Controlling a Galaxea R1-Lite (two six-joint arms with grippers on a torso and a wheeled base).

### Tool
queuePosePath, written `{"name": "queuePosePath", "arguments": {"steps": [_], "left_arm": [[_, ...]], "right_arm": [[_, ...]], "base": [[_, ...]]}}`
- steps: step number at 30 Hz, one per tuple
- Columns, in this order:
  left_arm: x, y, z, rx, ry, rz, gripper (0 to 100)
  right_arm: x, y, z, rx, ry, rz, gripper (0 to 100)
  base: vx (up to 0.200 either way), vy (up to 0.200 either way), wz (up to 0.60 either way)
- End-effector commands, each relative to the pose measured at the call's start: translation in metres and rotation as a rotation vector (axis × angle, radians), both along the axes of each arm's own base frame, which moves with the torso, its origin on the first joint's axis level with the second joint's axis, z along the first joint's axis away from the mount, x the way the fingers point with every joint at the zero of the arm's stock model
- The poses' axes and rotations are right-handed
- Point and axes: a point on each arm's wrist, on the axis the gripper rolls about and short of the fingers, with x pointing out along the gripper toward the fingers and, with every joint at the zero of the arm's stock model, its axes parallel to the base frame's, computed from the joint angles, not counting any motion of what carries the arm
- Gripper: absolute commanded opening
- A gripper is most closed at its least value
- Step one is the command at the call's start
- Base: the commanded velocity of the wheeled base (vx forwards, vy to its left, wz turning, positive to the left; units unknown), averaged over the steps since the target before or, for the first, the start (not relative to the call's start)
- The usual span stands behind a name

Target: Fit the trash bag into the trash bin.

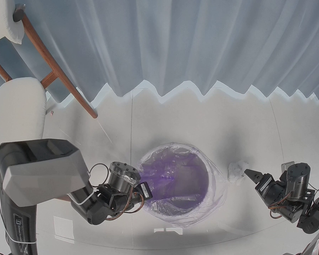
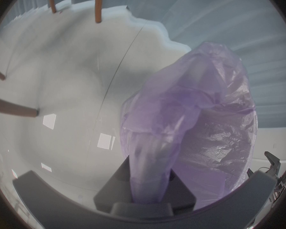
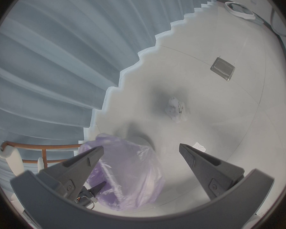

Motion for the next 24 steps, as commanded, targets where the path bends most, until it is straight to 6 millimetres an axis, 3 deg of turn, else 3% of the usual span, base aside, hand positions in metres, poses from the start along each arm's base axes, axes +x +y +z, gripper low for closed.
{"name": "queuePosePath", "arguments": {"steps": [1, 8, 14, 24], "left_arm": [[-0.019, 0.025, 0.051, 0.022, -0.12, -0.031, 0], [-0.038, 0.06, 0.09, 0.05, -0.249, -0.14, 0], [-0.042, 0.074, 0.113, 0.015, -0.356, -0.272, 0], [-0.042, 0.072, 0.119, 0.034, -0.434, -0.346, 0]], "right_arm": [[-0.009, -0.003, -0.001, 0.018, -0.021, 0.011, 100], [-0.012, 0.003, 0.008, 0.087, -0.101, 0.146, 100], [-0.01, 0.008, 0.012, 0.142, -0.15, 0.333, 100], [-0.005, 0.015, 0.016, 0.168, -0.191, 0.47, 100]], "base": [[0.0, 0.0, 0.0], [0.0, 0.0, 0.0], [0.0, 0.0, 0.0], [0.0, 0.0, 0.0]]}}
